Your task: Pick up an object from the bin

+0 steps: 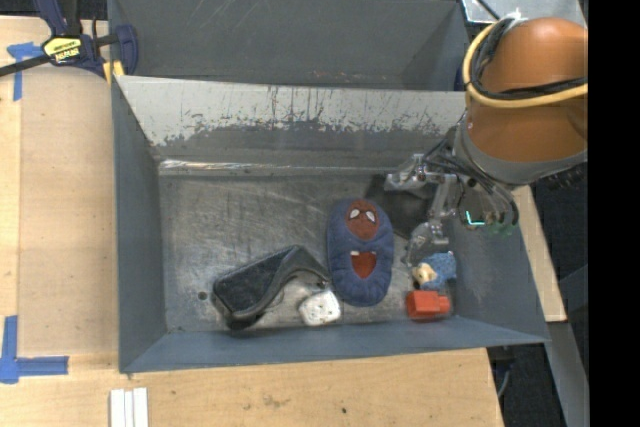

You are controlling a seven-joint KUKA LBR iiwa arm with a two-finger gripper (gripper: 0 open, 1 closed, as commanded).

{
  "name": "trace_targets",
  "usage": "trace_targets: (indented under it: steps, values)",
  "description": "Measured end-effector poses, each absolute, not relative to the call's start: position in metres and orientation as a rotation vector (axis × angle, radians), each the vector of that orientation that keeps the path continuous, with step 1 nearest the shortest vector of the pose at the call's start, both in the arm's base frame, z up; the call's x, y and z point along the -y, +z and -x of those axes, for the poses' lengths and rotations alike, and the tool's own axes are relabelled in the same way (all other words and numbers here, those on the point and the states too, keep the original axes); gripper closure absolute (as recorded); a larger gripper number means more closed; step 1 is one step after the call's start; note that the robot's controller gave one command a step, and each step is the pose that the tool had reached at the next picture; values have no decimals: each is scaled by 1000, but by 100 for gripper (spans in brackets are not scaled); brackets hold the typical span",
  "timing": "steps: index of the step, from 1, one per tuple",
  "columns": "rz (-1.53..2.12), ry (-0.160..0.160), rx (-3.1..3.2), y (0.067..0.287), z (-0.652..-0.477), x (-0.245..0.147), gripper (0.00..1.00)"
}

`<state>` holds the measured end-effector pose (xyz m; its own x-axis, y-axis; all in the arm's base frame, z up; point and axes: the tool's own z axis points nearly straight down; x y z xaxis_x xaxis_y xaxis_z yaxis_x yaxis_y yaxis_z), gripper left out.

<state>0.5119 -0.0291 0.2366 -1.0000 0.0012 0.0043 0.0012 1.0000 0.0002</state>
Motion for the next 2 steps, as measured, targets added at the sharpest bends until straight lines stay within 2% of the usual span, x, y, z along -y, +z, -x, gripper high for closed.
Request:
trace_targets:
  steps: [1,2]
  values:
    - [-5,1,3157,89,-534,19,0]
    - [-5,1,3173,91,-539,19,100]
